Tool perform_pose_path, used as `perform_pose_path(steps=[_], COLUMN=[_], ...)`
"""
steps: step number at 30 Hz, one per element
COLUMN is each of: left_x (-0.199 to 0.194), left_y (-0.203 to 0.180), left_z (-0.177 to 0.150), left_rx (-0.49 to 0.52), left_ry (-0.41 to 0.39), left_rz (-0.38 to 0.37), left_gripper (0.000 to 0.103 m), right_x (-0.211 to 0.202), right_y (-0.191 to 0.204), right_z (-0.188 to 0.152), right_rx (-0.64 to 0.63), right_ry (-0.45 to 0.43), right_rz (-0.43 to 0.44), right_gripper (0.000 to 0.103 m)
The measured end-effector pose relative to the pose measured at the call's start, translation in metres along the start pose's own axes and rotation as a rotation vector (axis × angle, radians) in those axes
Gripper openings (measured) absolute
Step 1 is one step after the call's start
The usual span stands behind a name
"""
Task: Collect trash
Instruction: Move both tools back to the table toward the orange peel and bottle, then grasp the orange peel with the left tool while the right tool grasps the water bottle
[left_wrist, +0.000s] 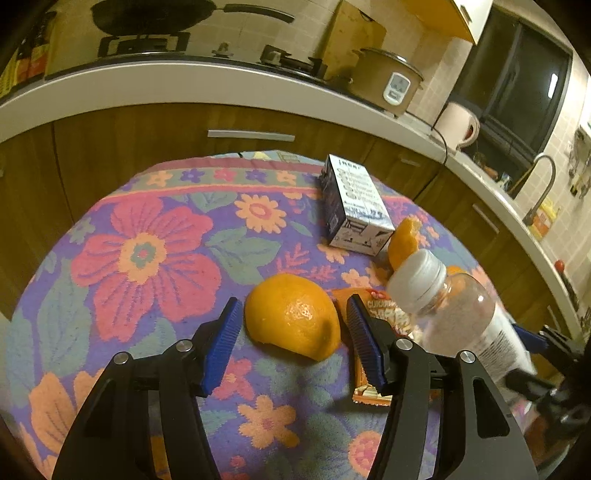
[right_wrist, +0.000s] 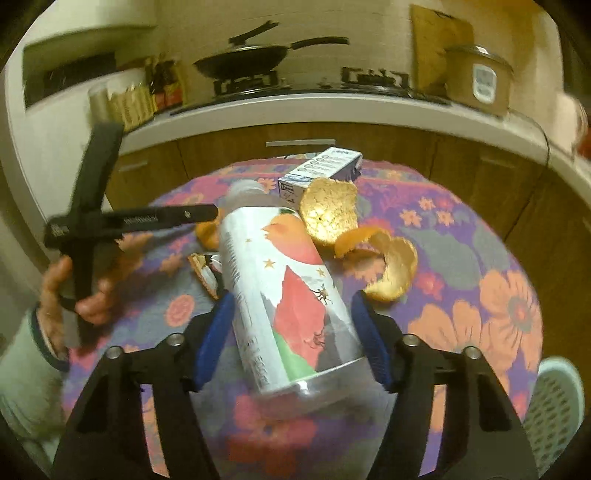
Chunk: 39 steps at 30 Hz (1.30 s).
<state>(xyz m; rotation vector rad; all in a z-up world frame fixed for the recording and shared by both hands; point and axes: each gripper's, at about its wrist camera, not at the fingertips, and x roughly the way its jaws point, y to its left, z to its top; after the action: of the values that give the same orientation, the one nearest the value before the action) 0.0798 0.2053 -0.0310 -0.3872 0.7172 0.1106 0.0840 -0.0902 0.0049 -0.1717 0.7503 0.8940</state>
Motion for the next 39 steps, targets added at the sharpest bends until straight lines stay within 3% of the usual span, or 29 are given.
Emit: perform_pose_path(steps=[2,3,4,6,8,9,11,13,14,15,16,17,25,36,39], left_x=[0.003,0.006,0.01,0.015,0.019,0.021,0.025,0.024,0.023,0.021,0.02,0.018,-0.005,-0.009,-0.008], left_y=[-0.002,-0.003,-0.006,-0.01,-0.018,-0.02,-0.024,-0.025,-0.025,-0.024,-0.023,-0.021,-0.009,-0.024,-0.025], left_z=[0.001,0.001,0.002,0.003,0.003,0.003,0.002,0.001,0.001,0.0,0.0,-0.001,-0.003,-0.007,-0.007], left_rx=[0.011,0.018,0.031,0.056,0.094,0.106,0.127,0.139,0.139,0.135,0.126,0.115,0.049,0.112,0.115], left_ry=[0.013,0.025,0.042,0.061,0.071,0.075,0.083,0.075,0.073,0.067,0.067,0.062,-0.039,-0.064,-0.064], left_rz=[0.006,0.013,0.027,0.052,0.085,0.1,0.136,0.136,0.131,0.124,0.102,0.087,0.052,0.06,0.059], left_gripper=[0.061,0.062,0.062,0.062,0.06,0.06,0.056,0.046,0.038,0.033,0.018,0.017,0.016,0.016,0.016], right_x=[-0.009,-0.013,-0.021,-0.032,-0.036,-0.037,-0.038,-0.041,-0.044,-0.045,-0.045,-0.044,-0.005,0.018,0.021], right_y=[-0.003,-0.004,-0.006,-0.008,-0.012,-0.015,-0.021,-0.025,-0.025,-0.025,-0.024,-0.022,-0.004,0.033,0.036], right_z=[-0.004,-0.007,-0.009,-0.012,-0.016,-0.018,-0.02,-0.022,-0.022,-0.021,-0.019,-0.017,-0.016,-0.024,-0.025], right_rx=[0.041,0.059,0.078,0.093,0.115,0.127,0.155,0.167,0.163,0.153,0.137,0.12,-0.007,-0.206,-0.234], right_ry=[-0.007,-0.009,-0.027,-0.04,-0.03,-0.031,-0.022,-0.04,-0.058,-0.063,-0.066,-0.06,0.02,0.05,0.05], right_rz=[-0.026,-0.039,-0.076,-0.116,-0.087,-0.065,-0.027,-0.034,-0.034,-0.018,-0.006,-0.024,-0.106,-0.298,-0.325], right_gripper=[0.052,0.037,0.029,0.02,0.021,0.021,0.033,0.086,0.089,0.089,0.089,0.089,0.089,0.089,0.079])
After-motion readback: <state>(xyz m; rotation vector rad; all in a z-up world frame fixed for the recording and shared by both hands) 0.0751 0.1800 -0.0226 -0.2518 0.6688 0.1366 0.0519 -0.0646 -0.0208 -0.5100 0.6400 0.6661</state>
